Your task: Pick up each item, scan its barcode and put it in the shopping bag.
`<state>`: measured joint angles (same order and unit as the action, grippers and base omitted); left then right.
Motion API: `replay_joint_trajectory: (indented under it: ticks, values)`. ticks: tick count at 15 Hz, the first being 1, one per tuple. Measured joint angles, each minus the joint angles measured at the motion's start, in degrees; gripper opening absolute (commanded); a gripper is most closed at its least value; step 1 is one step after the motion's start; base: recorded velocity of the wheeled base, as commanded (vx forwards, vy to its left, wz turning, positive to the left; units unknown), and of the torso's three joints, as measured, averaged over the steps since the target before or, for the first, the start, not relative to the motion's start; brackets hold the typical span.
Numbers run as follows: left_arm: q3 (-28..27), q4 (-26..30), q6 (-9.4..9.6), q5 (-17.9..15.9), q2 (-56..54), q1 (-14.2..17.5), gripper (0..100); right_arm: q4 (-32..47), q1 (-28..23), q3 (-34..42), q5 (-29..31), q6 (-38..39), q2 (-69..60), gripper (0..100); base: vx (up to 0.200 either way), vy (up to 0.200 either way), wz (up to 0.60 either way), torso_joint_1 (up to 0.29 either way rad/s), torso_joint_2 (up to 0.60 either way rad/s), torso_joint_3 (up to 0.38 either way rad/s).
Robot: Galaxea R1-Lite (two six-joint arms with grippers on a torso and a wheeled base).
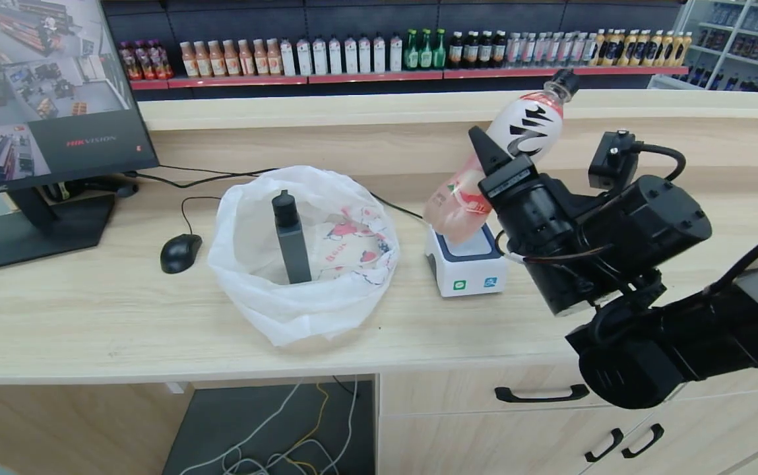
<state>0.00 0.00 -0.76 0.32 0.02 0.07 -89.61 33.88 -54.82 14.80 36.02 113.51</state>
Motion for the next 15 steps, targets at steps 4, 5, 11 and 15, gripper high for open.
replay_joint_trajectory:
  ticks: [4,5,11,15]
  values:
    - [0.0,0.0,-0.02,0.01,-0.02,0.0,100,0.3,-0.21,-1.35,4.08,4.91,3.25,0,0.0,0.0,0.0,0.0,0.0,0.0]
    - [0.0,0.0,0.0,0.01,-0.02,0.0,100,0.27,-0.26,-1.35,5.05,7.25,3.91,0,0.0,0.0,0.0,0.0,0.0,0.0]
    - [0.0,0.0,-0.02,0.0,-0.02,-0.02,100,0.22,-1.9,-1.22,5.97,10.83,6.89,0,0.0,0.0,0.0,0.0,0.0,0.0]
    - [0.0,0.0,0.0,0.01,-0.02,0.0,100,0.04,-2.24,-1.49,6.05,12.06,8.16,0,0.0,0.0,0.0,0.0,0.0,0.0]
